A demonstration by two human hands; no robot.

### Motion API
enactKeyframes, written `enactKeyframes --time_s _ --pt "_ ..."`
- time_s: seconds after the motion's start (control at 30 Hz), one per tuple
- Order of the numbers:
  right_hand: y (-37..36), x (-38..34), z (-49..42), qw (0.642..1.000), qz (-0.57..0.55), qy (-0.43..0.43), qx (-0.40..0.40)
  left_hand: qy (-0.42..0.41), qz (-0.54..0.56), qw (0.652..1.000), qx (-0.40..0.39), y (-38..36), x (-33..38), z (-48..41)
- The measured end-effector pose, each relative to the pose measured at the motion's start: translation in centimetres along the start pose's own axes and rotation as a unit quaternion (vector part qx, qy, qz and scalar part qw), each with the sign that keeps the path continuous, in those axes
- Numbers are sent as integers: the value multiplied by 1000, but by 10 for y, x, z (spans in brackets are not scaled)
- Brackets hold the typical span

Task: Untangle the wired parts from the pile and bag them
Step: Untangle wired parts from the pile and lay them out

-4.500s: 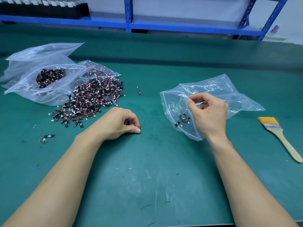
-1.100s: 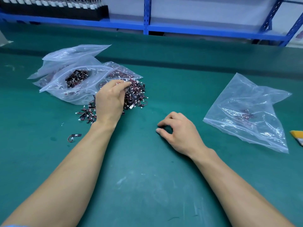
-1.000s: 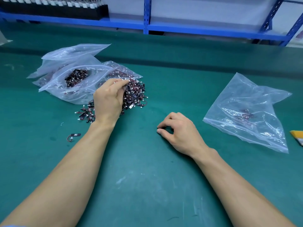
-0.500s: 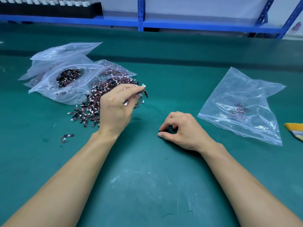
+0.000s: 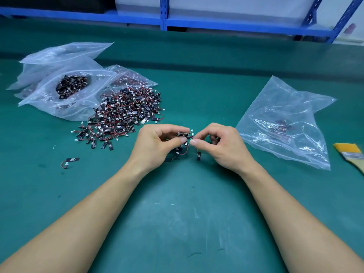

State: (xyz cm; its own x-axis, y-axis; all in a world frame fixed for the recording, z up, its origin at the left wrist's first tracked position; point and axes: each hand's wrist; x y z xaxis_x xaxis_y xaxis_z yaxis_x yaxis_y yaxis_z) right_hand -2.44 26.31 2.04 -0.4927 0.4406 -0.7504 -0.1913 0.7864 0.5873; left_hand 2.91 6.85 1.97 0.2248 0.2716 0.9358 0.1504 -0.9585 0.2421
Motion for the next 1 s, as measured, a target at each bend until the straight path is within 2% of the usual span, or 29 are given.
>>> enactKeyframes --time_s 0.13,0.33,0.57,0.67,0.77,0.87,1.0 --pt "1 4 0 1000 0 -8 -9 16 8 1000 -5 4 -4 -2" --pt "6 5 0 997 10 -41 61 9 34 999 25 11 -5 -6" --pt "18 10 -1 994 23 -66 79 20 65 997 36 13 -9 -9" --pt "25 14 0 993 68 -73 62 26 76 996 40 14 -10 -10" --pt "29 17 1 988 132 -75 12 28 84 995 39 14 -10 -10" --pt "32 14 2 985 149 -87 -6 31 85 995 39 15 -10 -10" --pt "39 10 2 984 127 -108 58 28 95 994 43 14 -8 -10"
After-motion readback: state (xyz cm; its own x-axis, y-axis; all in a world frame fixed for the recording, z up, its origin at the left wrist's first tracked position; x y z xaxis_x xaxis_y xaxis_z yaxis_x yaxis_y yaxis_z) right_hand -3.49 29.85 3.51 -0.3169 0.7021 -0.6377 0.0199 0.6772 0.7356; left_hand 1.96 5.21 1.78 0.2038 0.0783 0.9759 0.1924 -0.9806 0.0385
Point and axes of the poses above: each hand's wrist, its own z-axis away from the middle knuckle, its own y-axis out of the back of the hand, x = y × z, and after that the axes turned 2 degrees about z, right-handed
